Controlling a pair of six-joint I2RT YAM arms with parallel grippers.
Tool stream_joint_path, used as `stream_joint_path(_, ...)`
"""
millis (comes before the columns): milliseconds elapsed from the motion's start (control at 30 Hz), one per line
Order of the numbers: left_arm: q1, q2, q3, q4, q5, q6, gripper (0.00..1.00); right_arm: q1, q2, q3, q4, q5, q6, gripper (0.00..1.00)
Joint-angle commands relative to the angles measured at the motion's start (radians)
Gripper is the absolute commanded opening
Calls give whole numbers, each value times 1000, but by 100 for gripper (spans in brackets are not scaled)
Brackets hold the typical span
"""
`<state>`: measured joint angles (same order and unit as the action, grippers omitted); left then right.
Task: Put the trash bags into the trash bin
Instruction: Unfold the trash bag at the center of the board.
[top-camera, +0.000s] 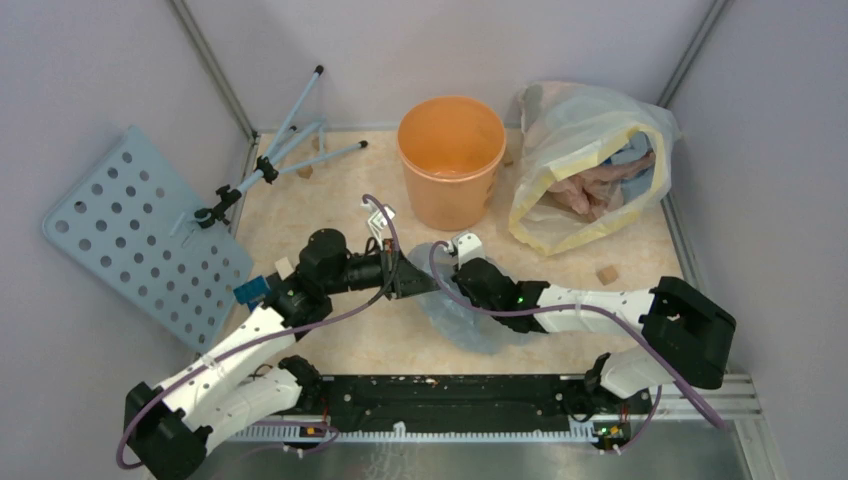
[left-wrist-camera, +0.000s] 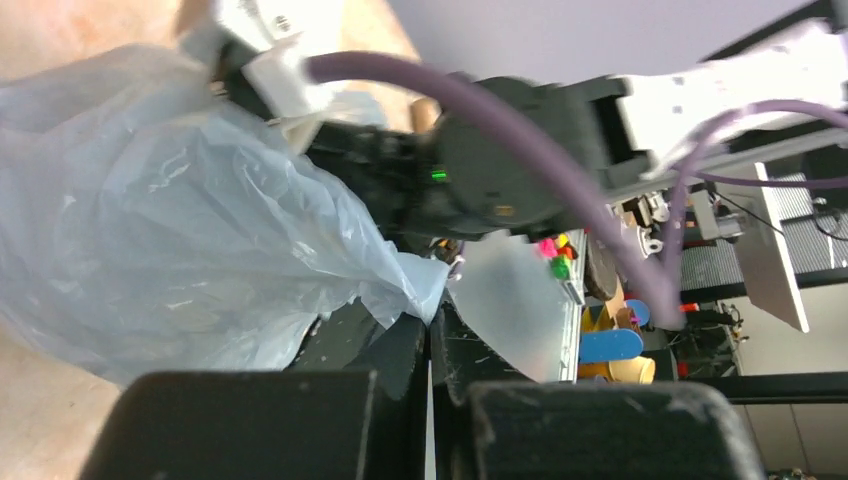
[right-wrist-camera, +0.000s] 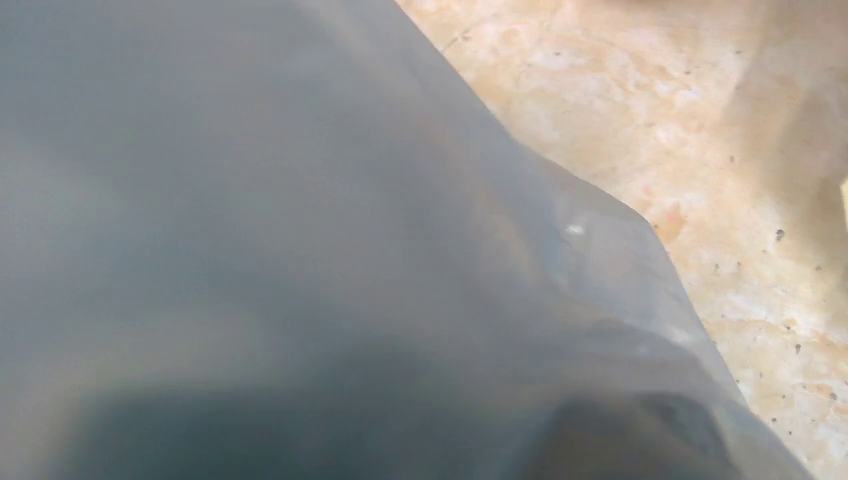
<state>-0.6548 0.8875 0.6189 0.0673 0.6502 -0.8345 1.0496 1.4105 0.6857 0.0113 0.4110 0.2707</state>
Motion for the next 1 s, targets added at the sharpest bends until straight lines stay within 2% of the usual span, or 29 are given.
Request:
stream_joint_path(0,2,-110,127,-89,42,19,0,-7,-39,-24,72,108,33,0)
stream_joint_path(267,5,-173,241,-125,116,1,0,-32,-42,-51,53,127,54,0)
stream_joint_path(400,5,-175,295,-185,101,47,0,-42,-53,-51,33,131,64,2)
stream_joint_path(467,5,-170,310,-218,85,75,0,-47,-68,-47,21,104,56,11)
stream_joint_path(500,6,-168,314,-228,80,85,0,-49,-79,-42,10,81,53,19)
stream_joint_path(567,6,-163,317,-239,76,111,0,-54,-112,-29,-8,15,43,26)
stream_joint_path(700,5,-137,347,-291,51,185,0,-58,-222,-32,5,-144,4,45)
stream_joint_path(767,5,-113,369,-307,68,219,0,-61,-278,-56,23,-170,-1,56)
stream_joint_path(967,5,-84,407,-369,79,293,0,-122,-386,-68,-45,-117,23,70)
